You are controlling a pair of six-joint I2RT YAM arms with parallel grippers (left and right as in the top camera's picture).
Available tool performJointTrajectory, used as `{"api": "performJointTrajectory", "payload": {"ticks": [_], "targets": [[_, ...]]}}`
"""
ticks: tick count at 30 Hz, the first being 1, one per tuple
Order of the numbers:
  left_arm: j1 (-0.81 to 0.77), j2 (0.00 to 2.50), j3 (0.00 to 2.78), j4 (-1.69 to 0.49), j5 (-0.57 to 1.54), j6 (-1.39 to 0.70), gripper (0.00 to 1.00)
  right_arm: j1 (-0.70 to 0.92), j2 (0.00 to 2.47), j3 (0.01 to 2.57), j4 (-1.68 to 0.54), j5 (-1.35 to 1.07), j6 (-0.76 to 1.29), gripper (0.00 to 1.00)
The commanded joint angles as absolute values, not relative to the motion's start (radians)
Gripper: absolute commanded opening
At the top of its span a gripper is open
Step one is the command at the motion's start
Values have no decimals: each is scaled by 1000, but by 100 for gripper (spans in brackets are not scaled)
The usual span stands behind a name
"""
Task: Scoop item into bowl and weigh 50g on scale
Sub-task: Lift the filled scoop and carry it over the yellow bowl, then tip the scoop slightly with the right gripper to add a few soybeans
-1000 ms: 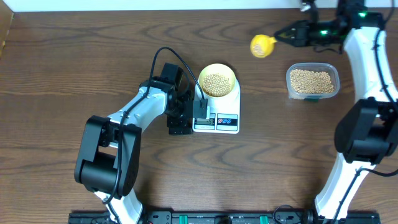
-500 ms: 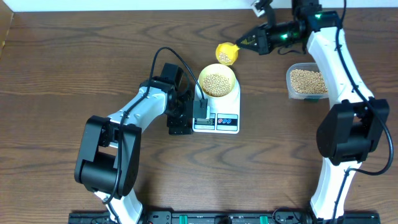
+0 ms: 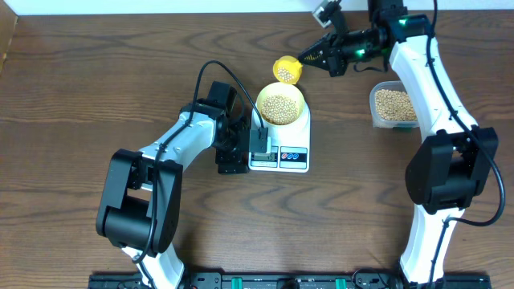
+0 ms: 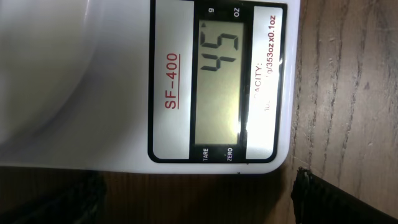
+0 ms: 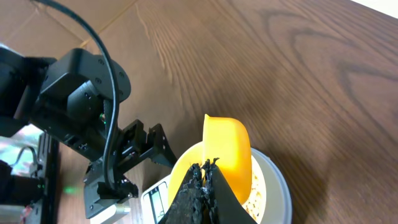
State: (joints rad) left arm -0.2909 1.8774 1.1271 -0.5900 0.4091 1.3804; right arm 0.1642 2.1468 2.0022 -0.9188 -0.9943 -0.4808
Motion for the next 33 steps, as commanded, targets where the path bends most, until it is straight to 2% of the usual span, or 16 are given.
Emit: {"api": "performJointTrajectory", "payload": {"ticks": [1,10,23,27,33], "targets": [[-290,1884,1114,-592,407,1372,98,202,2149,2029,-922,-967,-534,1],[-290,1884,1114,-592,407,1372,98,224,2149,2029,-984,-936,-669,1],[-290,1884,1114,-592,407,1372,98,237,2149,2029,-963,-938,-698,1],[-290,1884,1114,-593,407,1372,98,257,2149,2029,-999,-933,-778,1],[-290,1884,1114,-592,407,1372,98,268,2149,2029,-995,-910,-796,1]]}}
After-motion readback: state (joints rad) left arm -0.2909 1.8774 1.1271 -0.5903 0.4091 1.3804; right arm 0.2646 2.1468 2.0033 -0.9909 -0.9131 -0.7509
